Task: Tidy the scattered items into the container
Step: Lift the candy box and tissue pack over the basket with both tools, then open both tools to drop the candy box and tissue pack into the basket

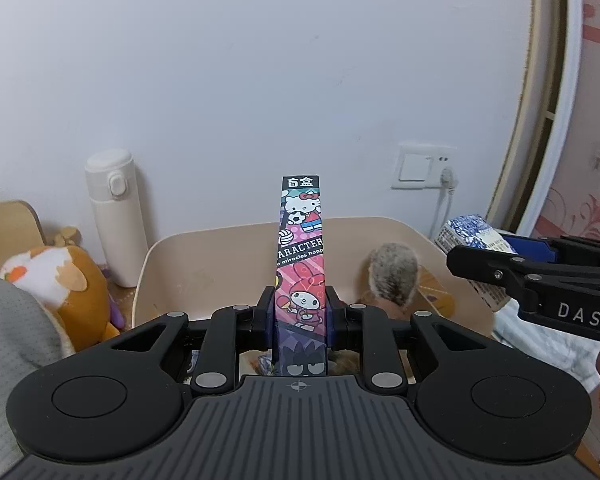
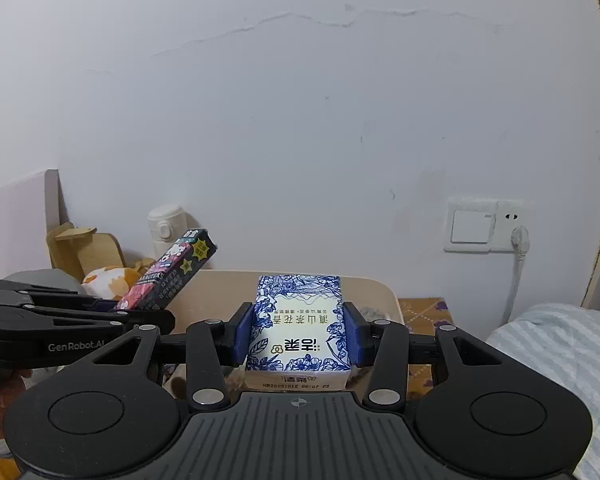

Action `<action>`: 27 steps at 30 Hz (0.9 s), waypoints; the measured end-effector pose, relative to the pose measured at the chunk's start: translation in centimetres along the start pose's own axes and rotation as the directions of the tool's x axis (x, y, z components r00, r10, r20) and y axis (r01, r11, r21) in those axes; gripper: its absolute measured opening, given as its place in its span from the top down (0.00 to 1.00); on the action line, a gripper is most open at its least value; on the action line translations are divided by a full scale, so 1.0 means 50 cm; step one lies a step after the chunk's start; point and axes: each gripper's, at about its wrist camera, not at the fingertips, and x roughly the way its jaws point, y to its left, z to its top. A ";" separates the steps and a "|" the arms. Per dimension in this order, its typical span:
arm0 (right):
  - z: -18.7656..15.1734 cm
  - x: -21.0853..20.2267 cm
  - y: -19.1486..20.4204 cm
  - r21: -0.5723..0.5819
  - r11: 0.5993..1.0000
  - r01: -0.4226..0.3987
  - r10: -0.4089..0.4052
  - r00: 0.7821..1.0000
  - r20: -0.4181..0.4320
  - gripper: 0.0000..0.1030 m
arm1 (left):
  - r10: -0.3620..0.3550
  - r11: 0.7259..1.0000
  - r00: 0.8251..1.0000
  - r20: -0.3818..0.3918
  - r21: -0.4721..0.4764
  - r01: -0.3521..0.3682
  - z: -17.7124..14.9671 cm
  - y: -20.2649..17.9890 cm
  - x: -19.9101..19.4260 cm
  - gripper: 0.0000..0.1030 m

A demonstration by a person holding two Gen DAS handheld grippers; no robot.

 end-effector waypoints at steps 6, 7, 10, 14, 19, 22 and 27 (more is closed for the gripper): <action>-0.003 0.060 -0.008 0.006 1.000 0.012 -0.012 0.999 -0.048 0.58 | 0.033 0.998 0.997 -0.066 -0.048 -0.036 0.010 0.023 0.061 0.77; -0.006 0.072 -0.010 0.008 1.000 0.014 -0.013 0.998 -0.061 0.58 | 0.038 0.998 0.996 -0.082 -0.050 -0.043 0.009 0.024 0.070 0.77; -0.014 0.100 -0.013 0.013 1.000 0.018 -0.016 0.996 -0.093 0.58 | 0.039 0.997 0.993 -0.114 -0.060 -0.046 0.003 0.034 0.095 0.78; -0.029 0.130 -0.018 0.016 1.000 0.027 -0.025 0.991 -0.128 0.58 | 0.044 0.997 0.987 -0.153 -0.062 -0.054 -0.007 0.042 0.118 0.78; -0.038 0.145 -0.018 0.014 0.999 0.034 -0.031 0.988 -0.152 0.58 | 0.048 0.997 0.981 -0.190 -0.051 -0.059 -0.018 0.046 0.139 0.77; -0.042 0.151 -0.016 0.005 0.999 0.034 -0.032 0.985 -0.169 0.59 | 0.053 0.997 0.978 -0.203 -0.036 -0.062 -0.022 0.045 0.144 0.78; -0.048 0.144 -0.016 -0.003 0.999 0.044 -0.044 0.987 -0.153 0.39 | 0.033 0.999 0.977 -0.211 -0.018 -0.038 -0.028 0.036 0.133 0.64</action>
